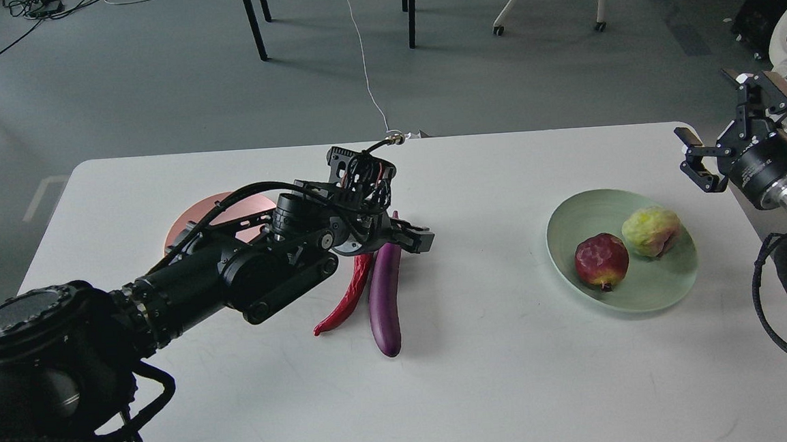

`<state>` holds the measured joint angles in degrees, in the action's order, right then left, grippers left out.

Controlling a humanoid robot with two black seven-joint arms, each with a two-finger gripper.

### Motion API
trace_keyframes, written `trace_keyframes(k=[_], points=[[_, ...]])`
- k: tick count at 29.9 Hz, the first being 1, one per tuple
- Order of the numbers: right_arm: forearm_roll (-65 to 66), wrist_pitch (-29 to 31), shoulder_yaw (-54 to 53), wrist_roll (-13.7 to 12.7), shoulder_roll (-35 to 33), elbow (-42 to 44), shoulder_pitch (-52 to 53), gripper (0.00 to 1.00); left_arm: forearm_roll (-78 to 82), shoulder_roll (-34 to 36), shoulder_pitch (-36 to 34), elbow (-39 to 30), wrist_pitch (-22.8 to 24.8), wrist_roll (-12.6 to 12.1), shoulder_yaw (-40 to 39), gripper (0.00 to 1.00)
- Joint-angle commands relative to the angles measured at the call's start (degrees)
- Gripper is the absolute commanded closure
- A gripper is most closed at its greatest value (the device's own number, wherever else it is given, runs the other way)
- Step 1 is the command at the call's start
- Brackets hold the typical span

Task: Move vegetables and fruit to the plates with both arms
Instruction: 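Grasp the purple eggplant by its stem with the left gripper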

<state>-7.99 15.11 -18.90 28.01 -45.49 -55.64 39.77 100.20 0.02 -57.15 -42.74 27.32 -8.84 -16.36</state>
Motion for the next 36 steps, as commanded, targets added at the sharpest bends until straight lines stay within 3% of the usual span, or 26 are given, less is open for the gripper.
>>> trace_keyframes(k=[1,11,18,21,31,36], points=[[0.0,0.0,0.01,-0.01,-0.04,0.0,-0.04,0.03,-0.01,-0.02,-0.07,0.46,-0.33,0.14,0.36,0.09],[0.0,0.0,0.01,-0.01,-0.22,-0.09,-0.39,0.03,-0.18,-0.02,0.46,1.16,-1.21,1.37,1.68,0.14],[0.0,0.0,0.01,-0.01,-0.74,-0.09,-0.48,0.03,-0.97,-0.02,0.64,1.95,-1.04,1.37,1.77,0.37],[0.0,-0.08,-0.08,-0.01,-0.74,-0.09,-0.39,0.03,-1.15,-0.02,0.64,1.95,-0.95,1.37,2.9,0.41],[0.0,-0.08,-0.08,-0.01,-1.18,-0.09,-0.48,0.03,-3.35,-0.02,0.37,1.95,-0.77,0.58,4.05,0.81],[0.0,-0.08,-0.08,-0.01,-1.45,-0.09,-0.48,0.03,-6.76,-0.02,-0.15,1.95,-1.04,0.05,3.88,0.87]])
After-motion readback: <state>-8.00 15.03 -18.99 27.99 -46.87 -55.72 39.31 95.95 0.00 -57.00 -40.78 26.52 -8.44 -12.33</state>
